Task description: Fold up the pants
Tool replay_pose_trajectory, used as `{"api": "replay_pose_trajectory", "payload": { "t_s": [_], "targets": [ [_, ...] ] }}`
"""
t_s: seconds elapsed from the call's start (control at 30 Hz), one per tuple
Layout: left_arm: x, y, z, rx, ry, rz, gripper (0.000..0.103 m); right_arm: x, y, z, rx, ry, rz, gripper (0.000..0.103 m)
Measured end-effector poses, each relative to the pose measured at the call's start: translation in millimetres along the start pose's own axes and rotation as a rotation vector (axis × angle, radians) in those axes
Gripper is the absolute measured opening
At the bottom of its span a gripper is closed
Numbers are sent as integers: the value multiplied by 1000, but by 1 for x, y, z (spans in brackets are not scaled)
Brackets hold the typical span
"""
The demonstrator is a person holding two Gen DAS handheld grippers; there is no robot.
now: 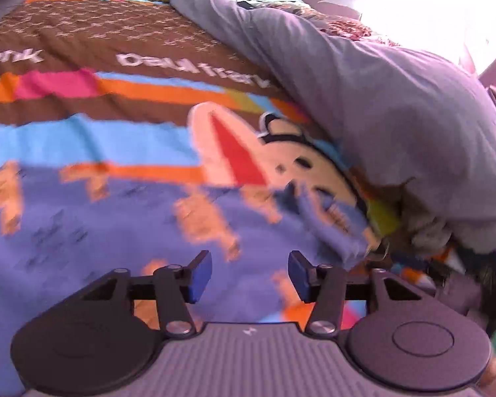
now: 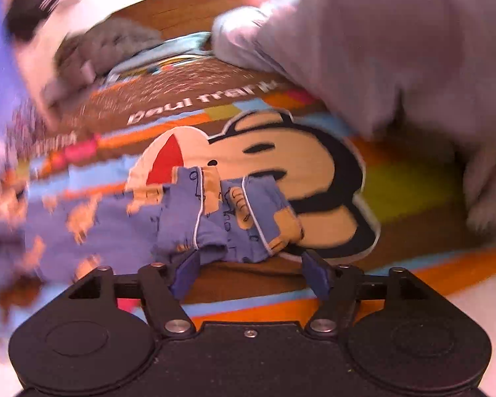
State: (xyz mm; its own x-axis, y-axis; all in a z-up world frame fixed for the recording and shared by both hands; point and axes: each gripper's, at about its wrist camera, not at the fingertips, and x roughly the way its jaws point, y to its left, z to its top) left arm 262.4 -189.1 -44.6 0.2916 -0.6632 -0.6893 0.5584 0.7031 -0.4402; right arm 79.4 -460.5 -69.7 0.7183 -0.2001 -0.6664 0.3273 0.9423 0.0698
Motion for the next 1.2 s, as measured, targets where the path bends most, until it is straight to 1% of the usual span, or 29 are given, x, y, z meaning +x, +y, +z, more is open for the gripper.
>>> {"api": "replay_pose_trajectory", "payload": {
  "t_s": [0.1, 0.17, 0.2, 0.27, 0.3, 0.33, 0.37, 0.4, 0.43, 0.47, 0.5, 0.53, 0.57, 0.63, 0.7, 0.77, 0.87, 0.9, 0.93, 0.97, 1.03, 1.07, 1.1, 1.17, 1.2],
  "targets": [
    [36, -20, 26, 5, 13, -37, 61, -8, 24, -6, -214, -92, -44, 79],
    [65, -31, 41, -12, 40, -47, 61, -6, 36, -9, -346, -129, -47, 77],
    [82, -36, 50, -23, 62, -42, 61, -5, 41, -11, -402, -141, -31, 72],
    [109, -41, 61, -59, 107, -25, 60, -3, 52, -12, -476, -150, 15, 67],
    [120, -42, 63, -81, 125, -30, 60, -1, 55, -11, -502, -148, 31, 63],
    [130, -43, 67, -98, 145, -28, 59, 2, 60, -12, -536, -143, 38, 61],
    [139, -45, 69, -110, 164, -21, 56, 6, 64, -12, -571, -138, 29, 54],
    [145, -47, 70, -117, 179, -12, 51, 8, 69, -13, -598, -133, 16, 46],
    [149, -48, 71, -120, 194, -2, 43, 12, 73, -13, -619, -128, 4, 42],
    [154, -51, 72, -118, 214, 12, 16, 15, 74, -13, -629, -121, 2, 31],
    [157, -53, 73, -112, 230, 26, 3, 17, 74, -13, -632, -111, 7, 16],
    [159, -56, 75, -105, 242, 30, 3, 20, 74, -13, -630, -100, 10, 6],
    [159, -60, 76, -100, 240, 21, 3, 23, 72, -11, -616, -100, 8, 4],
    [156, -71, 81, -79, 211, -9, 3, 19, 63, -8, -540, -125, 25, 4],
    [159, -84, 88, -86, 192, -43, 3, 15, 43, 0, -382, -139, 29, 4],
    [167, -98, 93, -82, 193, -56, 3, 11, 16, 5, -189, -134, 32, 4],
    [184, -118, 98, -72, 216, -4, 5, 13, -27, 10, 127, -109, 39, 5],
    [188, -124, 99, -66, 224, 15, 5, 15, -37, 9, 200, -93, 40, 9],
    [189, -129, 99, -56, 224, 26, 5, 17, -46, 9, 261, -74, 39, 11],
    [188, -133, 99, -40, 215, 23, 5, 18, -53, 7, 314, -62, 36, 15],
    [179, -140, 98, 3, 178, 11, 17, 16, -59, 5, 372, -71, 37, 18],
    [173, -142, 97, 28, 155, 16, 29, 14, -61, 3, 385, -84, 32, 26],
    [167, -142, 96, 49, 130, 30, 38, 11, -61, 1, 392, -97, 30, 39],
    [147, -136, 87, 79, 46, 75, 44, 9, -59, -1, 388, -127, 26, 46],
    [136, -131, 79, 81, 6, 102, 44, 8, -55, 0, 371, -141, 14, 46]
  ]
}}
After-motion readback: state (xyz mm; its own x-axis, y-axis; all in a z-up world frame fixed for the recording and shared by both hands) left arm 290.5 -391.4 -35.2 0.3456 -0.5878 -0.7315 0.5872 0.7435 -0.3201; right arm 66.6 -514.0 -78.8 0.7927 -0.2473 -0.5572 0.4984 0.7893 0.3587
